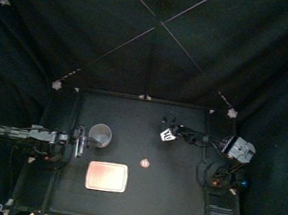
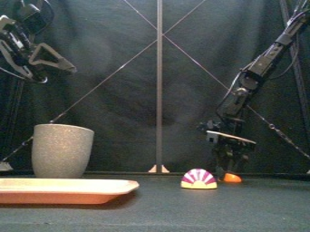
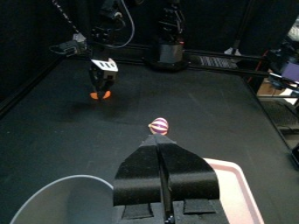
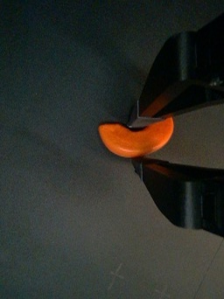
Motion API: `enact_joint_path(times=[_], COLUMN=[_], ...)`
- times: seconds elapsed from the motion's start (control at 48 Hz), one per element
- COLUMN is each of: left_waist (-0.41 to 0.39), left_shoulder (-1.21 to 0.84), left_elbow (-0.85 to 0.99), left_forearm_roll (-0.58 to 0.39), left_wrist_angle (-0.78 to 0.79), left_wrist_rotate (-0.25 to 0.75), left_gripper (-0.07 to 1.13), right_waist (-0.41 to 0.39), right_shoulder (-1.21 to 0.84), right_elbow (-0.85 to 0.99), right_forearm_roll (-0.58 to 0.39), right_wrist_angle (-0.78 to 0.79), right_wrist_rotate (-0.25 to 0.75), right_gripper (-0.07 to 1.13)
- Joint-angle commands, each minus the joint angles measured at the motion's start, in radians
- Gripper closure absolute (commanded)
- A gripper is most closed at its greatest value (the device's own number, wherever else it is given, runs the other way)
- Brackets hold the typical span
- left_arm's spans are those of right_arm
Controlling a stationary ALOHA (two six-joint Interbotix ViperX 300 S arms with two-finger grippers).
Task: Pick the tangerine then place it on the pink plate
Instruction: Place tangerine on the pink plate
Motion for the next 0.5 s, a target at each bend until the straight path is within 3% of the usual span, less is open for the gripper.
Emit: enact_joint_path(times=[0.021,0.208,0.5], left_waist=[-0.002,-0.002,0.000], left_shoulder=[0.005,0.005,0.005], left_elbow=[-0.012,-0.012,-0.011], left_forearm_roll=[-0.003,-0.008,-0.023], left_wrist_angle=[-0.011,-0.011,-0.011], left_wrist_rotate=[-0.002,-0.002,-0.002], left_gripper=[0.95,0.95,0.95], right_waist=[0.015,0.080,0.299], right_shoulder=[-0.011,-0.064,-0.178], right_elbow=[-0.011,-0.028,-0.127], right_forearm_roll=[0.005,0.011,0.052], right_wrist_angle=[-0.002,0.012,0.008], right_wrist_rotate=[0.002,0.006,0.014], right_gripper=[0.37,0.38,0.38])
